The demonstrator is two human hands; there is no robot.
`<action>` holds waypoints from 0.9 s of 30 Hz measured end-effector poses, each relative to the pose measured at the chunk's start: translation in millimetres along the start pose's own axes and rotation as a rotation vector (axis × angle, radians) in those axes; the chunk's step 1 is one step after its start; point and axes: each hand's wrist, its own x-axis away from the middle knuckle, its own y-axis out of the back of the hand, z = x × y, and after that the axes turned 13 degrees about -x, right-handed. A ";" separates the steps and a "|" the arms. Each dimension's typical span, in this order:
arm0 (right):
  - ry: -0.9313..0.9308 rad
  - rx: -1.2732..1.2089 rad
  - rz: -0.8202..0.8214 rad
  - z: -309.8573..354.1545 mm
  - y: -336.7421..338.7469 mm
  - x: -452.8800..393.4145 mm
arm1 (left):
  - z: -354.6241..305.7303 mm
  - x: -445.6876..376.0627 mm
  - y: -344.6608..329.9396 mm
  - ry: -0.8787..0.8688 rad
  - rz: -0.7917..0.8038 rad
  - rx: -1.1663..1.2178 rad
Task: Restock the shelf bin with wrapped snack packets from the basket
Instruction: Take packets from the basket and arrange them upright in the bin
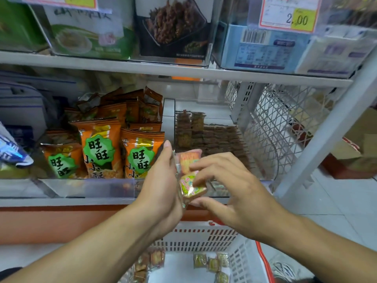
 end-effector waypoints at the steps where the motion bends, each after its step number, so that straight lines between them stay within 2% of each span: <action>1: 0.002 -0.014 0.007 -2.6 1.9 0.9 | 0.7 -1.0 0.3 0.002 0.039 0.014; 7: -0.168 -0.398 -0.016 -6.0 13.2 4.5 | 2.6 -10.7 8.6 -0.027 0.016 -0.065; 11: -0.256 -0.545 -0.003 -11.2 26.0 9.2 | -1.1 -13.3 18.6 -0.209 -0.088 -0.173; 17: -0.247 -0.523 -0.040 -14.8 30.2 8.6 | 6.9 -7.2 20.6 -0.254 -0.043 -0.368; 23: -0.193 -0.353 -0.052 -17.3 33.4 8.4 | 5.2 -3.7 17.8 -0.203 -0.004 -0.350; 27: -0.230 -0.317 -0.085 -21.8 32.1 8.1 | 3.1 0.4 18.0 -0.171 0.069 -0.345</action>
